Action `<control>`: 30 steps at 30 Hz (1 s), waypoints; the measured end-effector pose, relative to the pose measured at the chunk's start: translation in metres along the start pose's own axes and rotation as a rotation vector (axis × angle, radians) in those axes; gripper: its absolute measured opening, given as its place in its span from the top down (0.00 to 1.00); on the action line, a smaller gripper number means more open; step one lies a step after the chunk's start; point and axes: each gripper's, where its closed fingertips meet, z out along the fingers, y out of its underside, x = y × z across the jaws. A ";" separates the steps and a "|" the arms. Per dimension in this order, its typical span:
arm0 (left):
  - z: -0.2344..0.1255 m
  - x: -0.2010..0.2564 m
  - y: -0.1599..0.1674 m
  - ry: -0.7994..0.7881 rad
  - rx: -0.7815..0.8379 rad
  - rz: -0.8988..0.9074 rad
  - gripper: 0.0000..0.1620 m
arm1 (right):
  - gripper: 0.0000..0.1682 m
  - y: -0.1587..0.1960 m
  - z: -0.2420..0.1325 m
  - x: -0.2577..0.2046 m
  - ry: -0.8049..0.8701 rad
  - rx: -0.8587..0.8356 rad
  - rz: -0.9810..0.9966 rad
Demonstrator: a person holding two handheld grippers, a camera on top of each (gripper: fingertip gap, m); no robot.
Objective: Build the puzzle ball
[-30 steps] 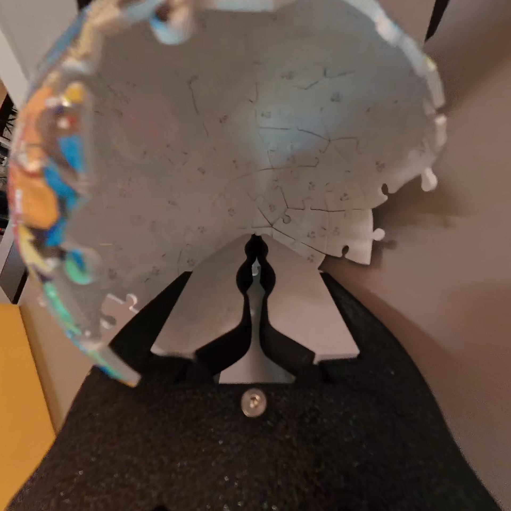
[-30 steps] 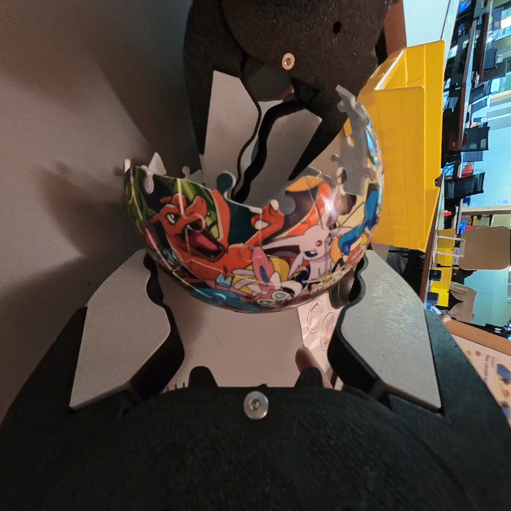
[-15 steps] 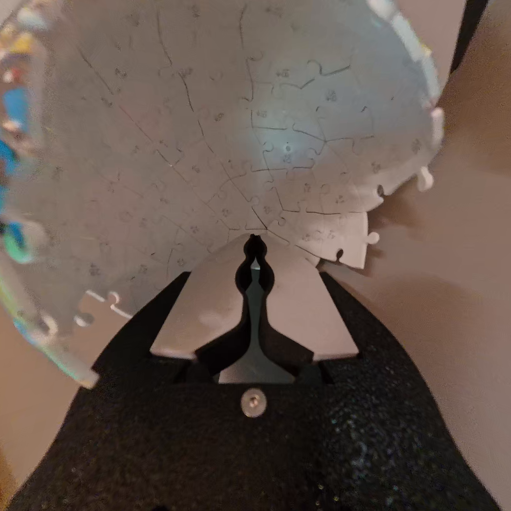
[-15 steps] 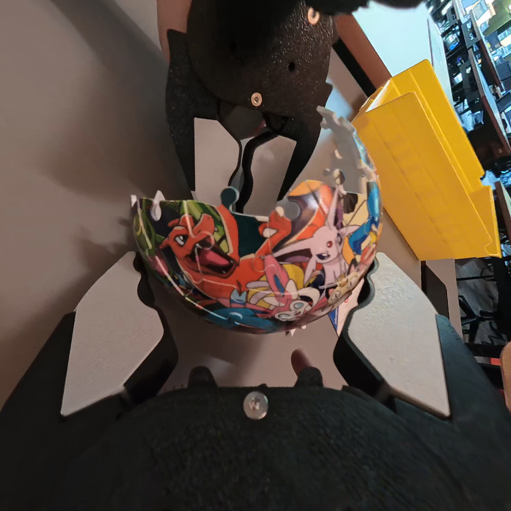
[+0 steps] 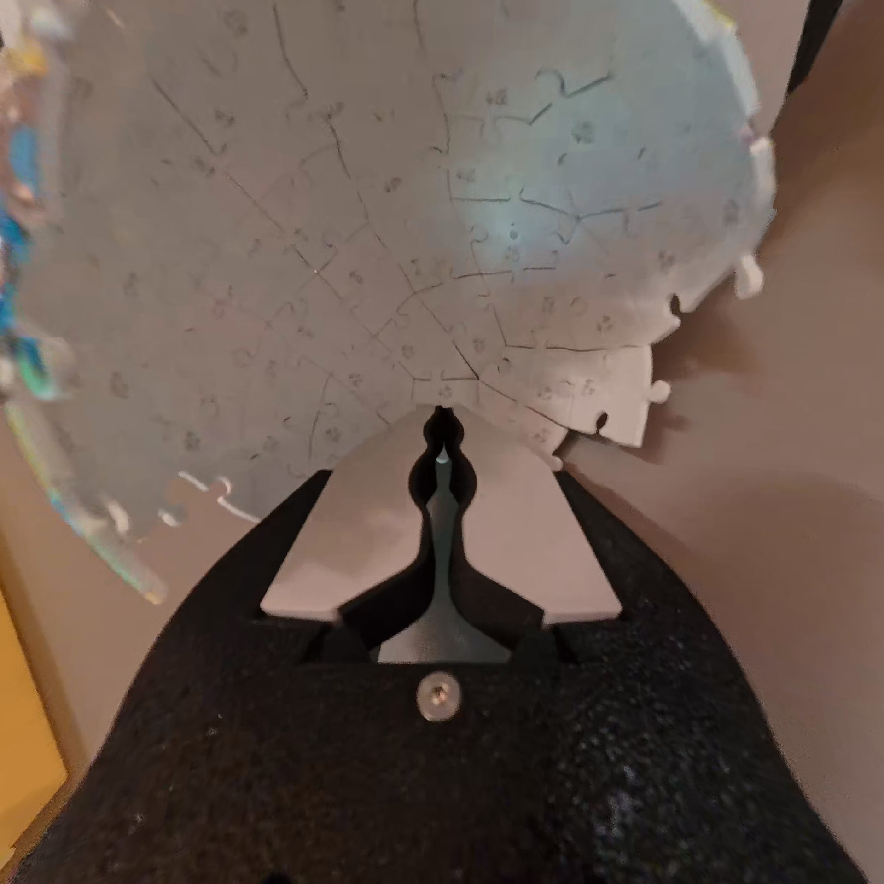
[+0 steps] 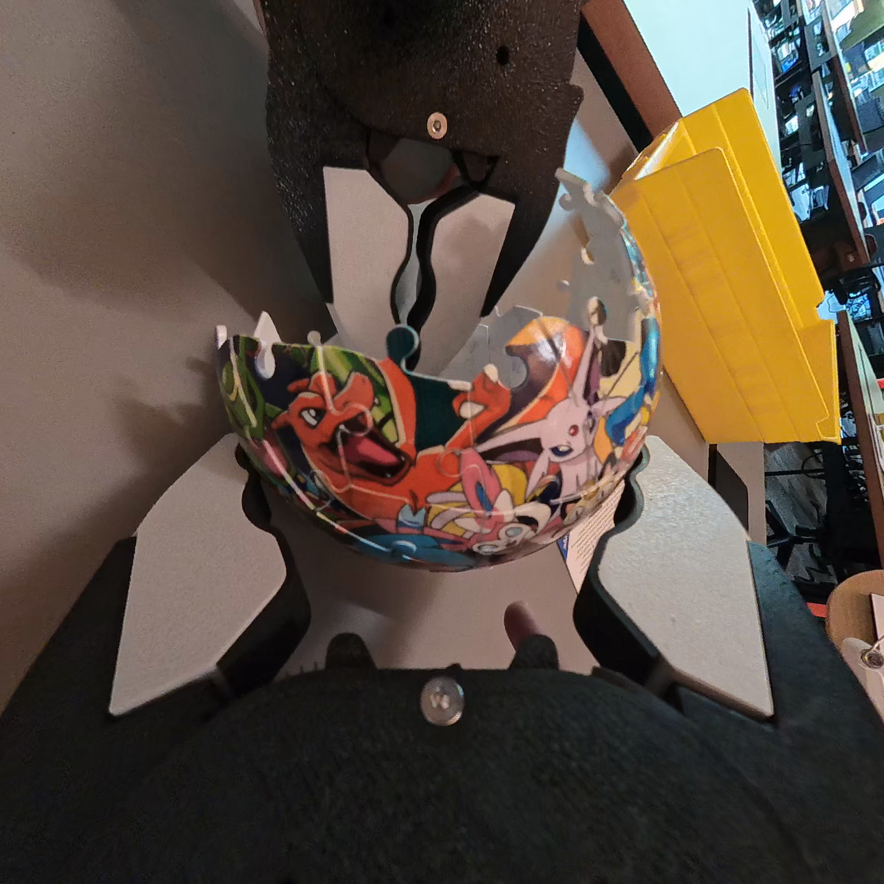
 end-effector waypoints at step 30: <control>-0.002 -0.002 -0.006 0.069 0.014 -0.029 1.00 | 0.16 0.003 0.001 0.003 -0.015 0.042 0.058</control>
